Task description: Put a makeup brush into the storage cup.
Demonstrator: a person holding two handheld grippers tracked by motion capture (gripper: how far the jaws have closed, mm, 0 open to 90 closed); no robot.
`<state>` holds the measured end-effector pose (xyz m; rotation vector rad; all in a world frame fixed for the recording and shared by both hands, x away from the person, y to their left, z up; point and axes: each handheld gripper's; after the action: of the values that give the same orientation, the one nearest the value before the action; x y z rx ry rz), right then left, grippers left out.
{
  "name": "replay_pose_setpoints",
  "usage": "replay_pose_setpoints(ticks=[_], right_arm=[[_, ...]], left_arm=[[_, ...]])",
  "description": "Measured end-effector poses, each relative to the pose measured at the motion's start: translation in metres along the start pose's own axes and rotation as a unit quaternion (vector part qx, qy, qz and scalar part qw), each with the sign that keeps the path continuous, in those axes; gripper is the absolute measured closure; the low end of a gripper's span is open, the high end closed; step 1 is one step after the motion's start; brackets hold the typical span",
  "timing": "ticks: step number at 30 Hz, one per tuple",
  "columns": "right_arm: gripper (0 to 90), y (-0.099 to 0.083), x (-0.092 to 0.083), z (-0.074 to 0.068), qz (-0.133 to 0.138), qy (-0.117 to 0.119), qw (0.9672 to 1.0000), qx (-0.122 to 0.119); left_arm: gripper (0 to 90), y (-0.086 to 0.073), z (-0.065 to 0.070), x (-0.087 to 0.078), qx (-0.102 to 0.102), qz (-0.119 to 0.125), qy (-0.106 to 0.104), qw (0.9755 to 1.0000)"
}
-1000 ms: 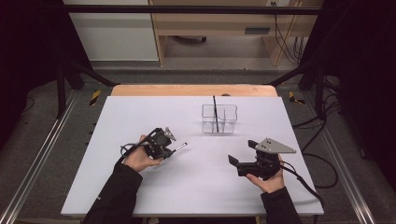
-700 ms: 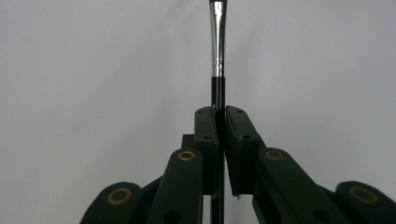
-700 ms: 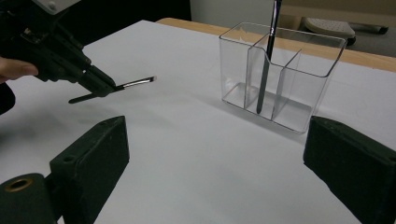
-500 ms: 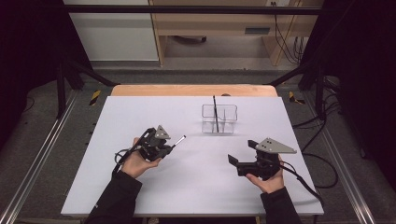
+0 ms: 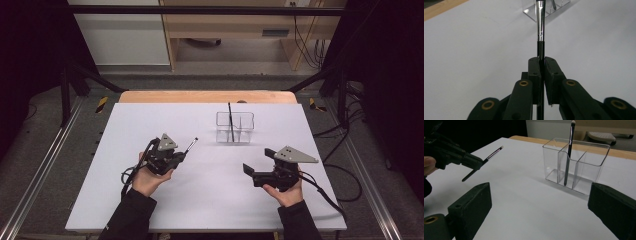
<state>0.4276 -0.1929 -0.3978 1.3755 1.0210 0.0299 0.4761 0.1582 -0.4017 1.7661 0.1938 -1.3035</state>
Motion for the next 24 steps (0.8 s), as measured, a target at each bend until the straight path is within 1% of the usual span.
replay_pose_setpoints(ticks=[3, 6, 7, 9, 11, 12, 13, 15, 20, 22, 24], right_arm=[[5.8, 0.002, 0.0, -0.002, 0.003, 0.002, 1.0, -0.001], [6.1, 0.005, 0.0, -0.004, 0.006, 0.004, 1.0, -0.002], [6.6, 0.006, 0.0, -0.005, 0.011, 0.004, 0.9999, -0.001], [6.8, 0.009, 0.0, -0.006, 0.019, 0.007, 0.9998, 0.004], [6.9, 0.012, -0.001, -0.007, 0.028, 0.004, 0.9996, 0.009], [7.0, 0.014, -0.001, -0.008, 0.033, 0.006, 0.9994, 0.011], [7.0, 0.016, -0.001, -0.008, 0.037, 0.007, 0.9992, 0.013], [7.0, 0.019, 0.0, -0.01, 0.04, 0.011, 0.999, 0.015], [7.2, 0.024, 0.006, -0.013, 0.038, 0.015, 0.9989, 0.023], [7.7, 0.027, 0.008, -0.013, 0.042, 0.019, 0.9985, 0.03], [7.9, 0.03, 0.011, -0.014, 0.044, 0.021, 0.9982, 0.035]], left_arm=[[83.3, -0.002, 0.003, -0.004, -0.015, 0.016, 0.004, 0.9998], [83.3, -0.003, 0.006, -0.007, -0.026, 0.028, 0.006, 0.9992], [83.3, -0.004, 0.006, -0.008, -0.033, 0.033, 0.008, 0.9989], [83.3, -0.007, 0.007, -0.01, -0.042, 0.041, 0.005, 0.9982], [83.3, -0.009, 0.008, -0.012, -0.052, 0.051, 0.002, 0.9974], [83.3, -0.01, 0.009, -0.012, -0.054, 0.055, 0.002, 0.997], [83.3, -0.011, 0.011, -0.013, -0.053, 0.058, 0.007, 0.9968], [83.3, -0.012, 0.013, -0.014, -0.057, 0.066, 0.007, 0.9962], [83.3, -0.015, 0.02, -0.014, -0.066, 0.083, 0.011, 0.9942], [83.3, -0.016, 0.023, -0.014, -0.073, 0.094, 0.008, 0.9928], [83.3, -0.017, 0.027, -0.014, -0.073, 0.099, 0.008, 0.9924]])
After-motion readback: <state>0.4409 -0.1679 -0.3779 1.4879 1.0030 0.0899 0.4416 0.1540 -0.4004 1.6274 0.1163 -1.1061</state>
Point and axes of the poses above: each handheld gripper's, and its own axes: x roughly forward along the jaws, y roughly out of its top, z roughly to its right, and after that the axes turned 14 degrees about -z, right-handed
